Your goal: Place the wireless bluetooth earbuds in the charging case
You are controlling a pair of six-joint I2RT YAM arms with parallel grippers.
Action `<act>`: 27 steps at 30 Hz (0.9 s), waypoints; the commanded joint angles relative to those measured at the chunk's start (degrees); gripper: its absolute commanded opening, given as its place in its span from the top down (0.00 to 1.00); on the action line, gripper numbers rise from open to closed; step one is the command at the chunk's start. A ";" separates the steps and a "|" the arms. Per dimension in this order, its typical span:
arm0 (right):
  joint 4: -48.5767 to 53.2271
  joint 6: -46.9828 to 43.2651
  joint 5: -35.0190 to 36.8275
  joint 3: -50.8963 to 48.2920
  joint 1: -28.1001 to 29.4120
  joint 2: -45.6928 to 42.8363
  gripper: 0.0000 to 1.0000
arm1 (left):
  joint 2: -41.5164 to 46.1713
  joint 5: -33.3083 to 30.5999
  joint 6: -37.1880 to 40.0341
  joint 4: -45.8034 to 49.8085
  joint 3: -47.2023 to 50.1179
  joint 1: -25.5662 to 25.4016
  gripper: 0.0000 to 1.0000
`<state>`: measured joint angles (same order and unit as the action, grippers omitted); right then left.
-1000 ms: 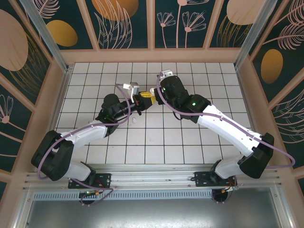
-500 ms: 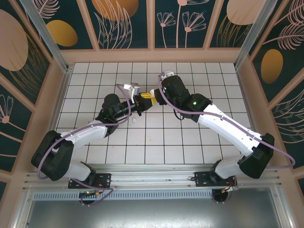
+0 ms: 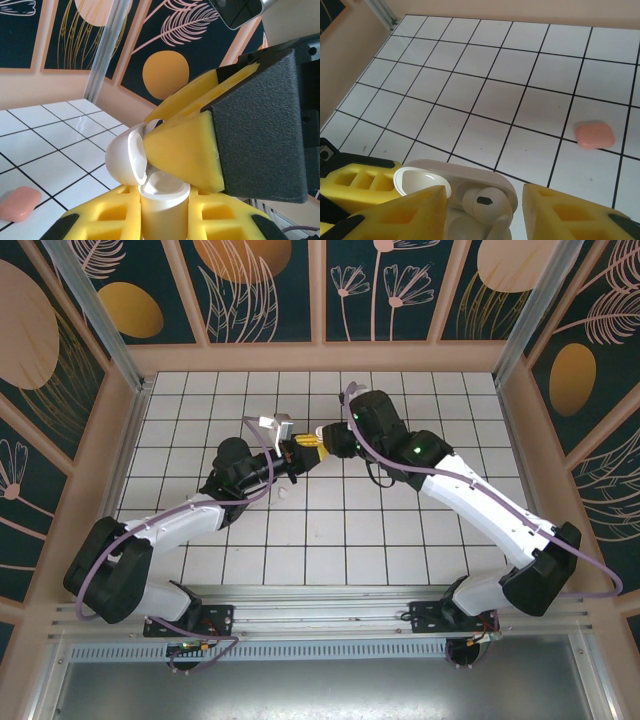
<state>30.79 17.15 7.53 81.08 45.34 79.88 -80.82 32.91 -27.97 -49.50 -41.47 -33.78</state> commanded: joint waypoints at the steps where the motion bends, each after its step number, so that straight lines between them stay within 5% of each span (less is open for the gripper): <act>1: 2.25 1.92 -6.24 1.71 -0.14 0.24 0.56 | 1.68 -0.78 0.31 -3.20 -0.99 -0.32 1.00; 27: 1.74 7.01 -14.69 4.08 -4.87 -0.34 0.49 | 1.88 -0.23 0.90 -3.76 -0.39 -0.29 1.00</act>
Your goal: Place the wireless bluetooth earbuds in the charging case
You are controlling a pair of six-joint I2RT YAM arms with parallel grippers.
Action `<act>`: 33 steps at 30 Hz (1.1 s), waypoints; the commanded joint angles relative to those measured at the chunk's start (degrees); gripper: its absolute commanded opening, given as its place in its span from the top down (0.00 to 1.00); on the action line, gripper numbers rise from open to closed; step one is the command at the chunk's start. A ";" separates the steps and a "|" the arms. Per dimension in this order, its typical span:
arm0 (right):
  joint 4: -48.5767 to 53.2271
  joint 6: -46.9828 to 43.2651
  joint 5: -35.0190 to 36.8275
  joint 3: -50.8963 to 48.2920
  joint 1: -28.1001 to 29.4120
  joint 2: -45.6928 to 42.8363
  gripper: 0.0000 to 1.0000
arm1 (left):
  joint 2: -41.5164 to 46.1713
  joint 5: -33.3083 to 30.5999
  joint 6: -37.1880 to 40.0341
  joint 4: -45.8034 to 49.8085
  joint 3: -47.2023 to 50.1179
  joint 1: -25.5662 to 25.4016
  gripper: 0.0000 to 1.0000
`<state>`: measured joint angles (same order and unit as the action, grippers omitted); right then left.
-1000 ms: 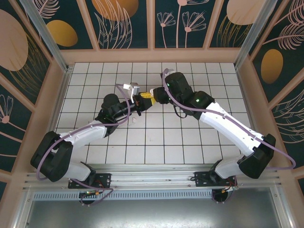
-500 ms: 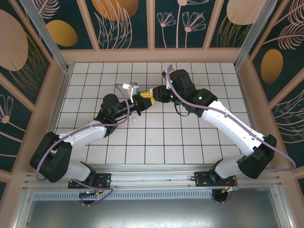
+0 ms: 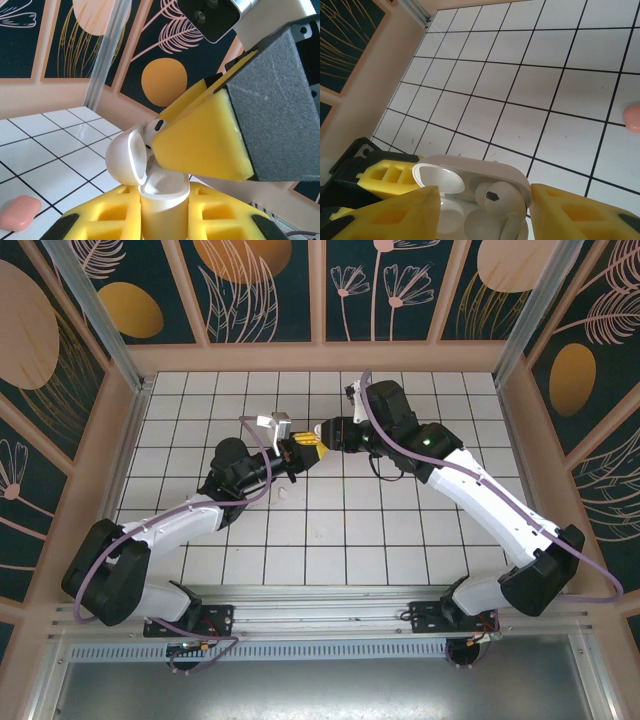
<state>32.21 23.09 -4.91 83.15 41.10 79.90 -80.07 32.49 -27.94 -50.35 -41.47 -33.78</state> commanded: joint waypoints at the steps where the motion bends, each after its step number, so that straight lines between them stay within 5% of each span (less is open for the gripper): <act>1: 0.22 1.06 -2.38 2.02 -0.83 -0.46 0.49 | 1.15 0.23 0.92 -2.91 -0.44 -0.28 1.00; 19: -3.09 0.29 -5.41 -0.74 -4.34 -6.92 0.44 | 2.20 3.67 5.88 -4.41 1.30 -0.32 1.00; 33: 2.24 -0.86 -6.81 -1.50 -3.84 -5.86 0.52 | 5.09 4.38 14.97 0.85 1.48 -0.27 1.00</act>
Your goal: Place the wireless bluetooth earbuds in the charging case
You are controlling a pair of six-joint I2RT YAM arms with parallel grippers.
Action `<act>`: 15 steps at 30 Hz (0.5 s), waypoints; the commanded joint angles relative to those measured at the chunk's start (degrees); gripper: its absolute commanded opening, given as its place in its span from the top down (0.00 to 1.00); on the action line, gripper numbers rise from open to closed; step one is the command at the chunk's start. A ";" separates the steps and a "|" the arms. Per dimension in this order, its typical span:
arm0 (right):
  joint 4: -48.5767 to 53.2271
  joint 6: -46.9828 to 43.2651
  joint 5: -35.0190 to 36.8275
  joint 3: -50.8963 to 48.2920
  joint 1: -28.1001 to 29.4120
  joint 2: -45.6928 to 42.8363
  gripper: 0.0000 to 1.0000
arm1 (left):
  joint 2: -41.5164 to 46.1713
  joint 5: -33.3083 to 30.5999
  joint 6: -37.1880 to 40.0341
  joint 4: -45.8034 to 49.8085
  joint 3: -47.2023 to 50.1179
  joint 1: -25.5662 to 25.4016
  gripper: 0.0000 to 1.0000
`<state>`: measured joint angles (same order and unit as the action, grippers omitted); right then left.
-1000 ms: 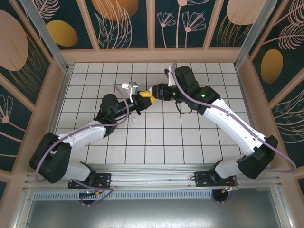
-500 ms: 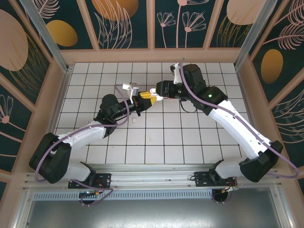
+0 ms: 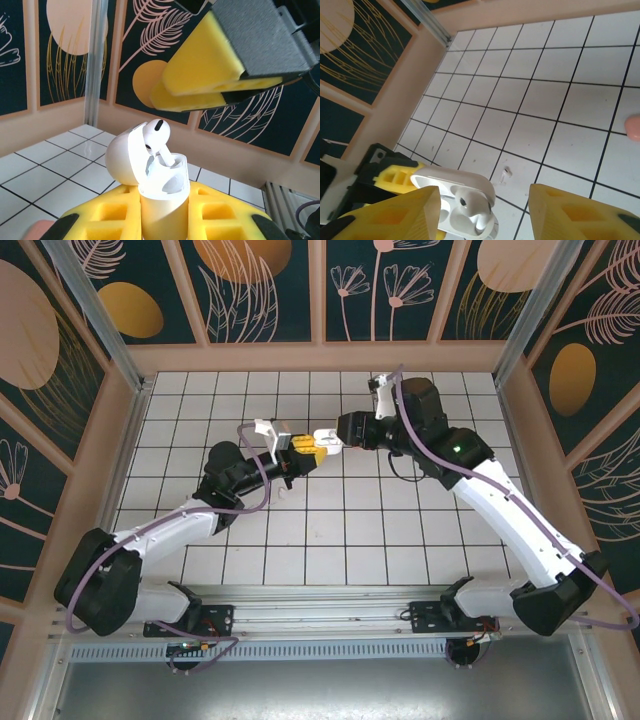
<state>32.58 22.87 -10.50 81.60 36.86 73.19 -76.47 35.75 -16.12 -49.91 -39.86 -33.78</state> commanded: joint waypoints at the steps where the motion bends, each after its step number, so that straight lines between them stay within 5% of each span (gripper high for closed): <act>1: 2.03 -0.64 -1.43 0.12 0.49 1.03 0.52 | 1.62 1.08 3.28 0.55 -0.20 -0.30 1.00; 15: 2.32 -0.57 -2.51 0.59 1.62 2.20 0.57 | 2.64 1.01 3.74 1.32 0.03 -0.30 1.00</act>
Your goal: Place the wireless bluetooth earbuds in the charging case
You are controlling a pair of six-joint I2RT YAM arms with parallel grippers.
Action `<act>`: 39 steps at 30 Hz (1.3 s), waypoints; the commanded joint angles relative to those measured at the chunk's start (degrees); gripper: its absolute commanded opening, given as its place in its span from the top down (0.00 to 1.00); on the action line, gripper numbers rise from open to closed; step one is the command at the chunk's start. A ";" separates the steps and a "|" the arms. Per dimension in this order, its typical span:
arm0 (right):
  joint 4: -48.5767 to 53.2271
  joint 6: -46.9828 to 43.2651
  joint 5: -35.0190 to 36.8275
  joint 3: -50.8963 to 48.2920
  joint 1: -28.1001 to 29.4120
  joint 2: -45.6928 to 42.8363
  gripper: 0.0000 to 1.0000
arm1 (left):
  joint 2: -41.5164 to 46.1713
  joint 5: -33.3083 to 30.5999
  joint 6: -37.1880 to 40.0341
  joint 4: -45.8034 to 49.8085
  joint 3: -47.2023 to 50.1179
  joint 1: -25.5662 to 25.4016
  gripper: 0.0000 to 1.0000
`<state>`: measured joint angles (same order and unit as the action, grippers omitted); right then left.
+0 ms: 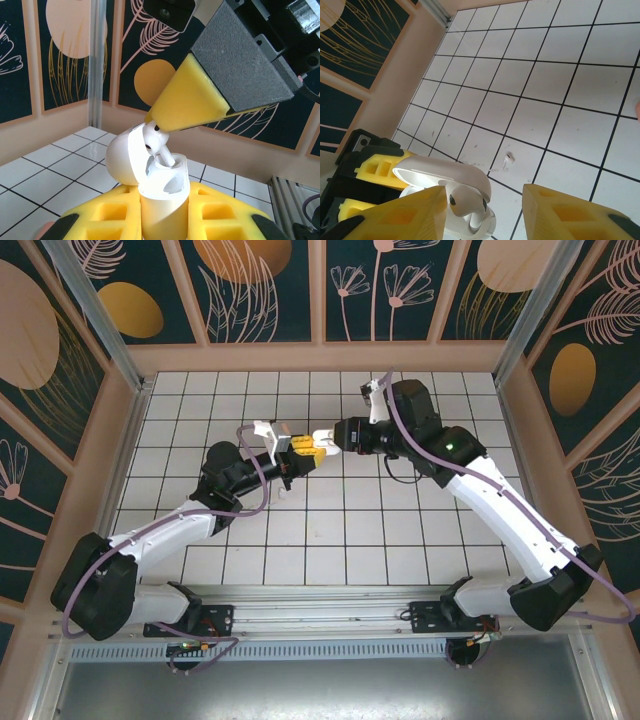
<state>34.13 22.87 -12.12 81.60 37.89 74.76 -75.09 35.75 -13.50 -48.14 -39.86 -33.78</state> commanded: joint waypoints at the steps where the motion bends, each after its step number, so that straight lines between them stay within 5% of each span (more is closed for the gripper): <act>1: 0.91 -0.64 -0.89 0.73 0.69 0.80 0.57 | 1.37 1.00 1.15 -0.46 -0.04 -0.28 1.00; 13: 1.23 -2.56 0.08 0.16 0.87 0.30 0.70 | 1.61 0.99 1.72 -0.15 0.21 -0.26 1.00; 30: -0.21 -10.12 -4.84 -3.67 1.25 -2.09 0.73 | 1.09 1.08 2.70 0.86 -0.98 -0.32 1.00; 39: -0.63 -6.68 0.70 -2.45 0.81 -2.27 0.67 | 0.56 1.60 2.77 1.36 -1.46 -0.32 1.00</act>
<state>34.35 14.52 -13.76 78.46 38.72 73.97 -75.02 36.01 -11.97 -45.60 -39.86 -33.78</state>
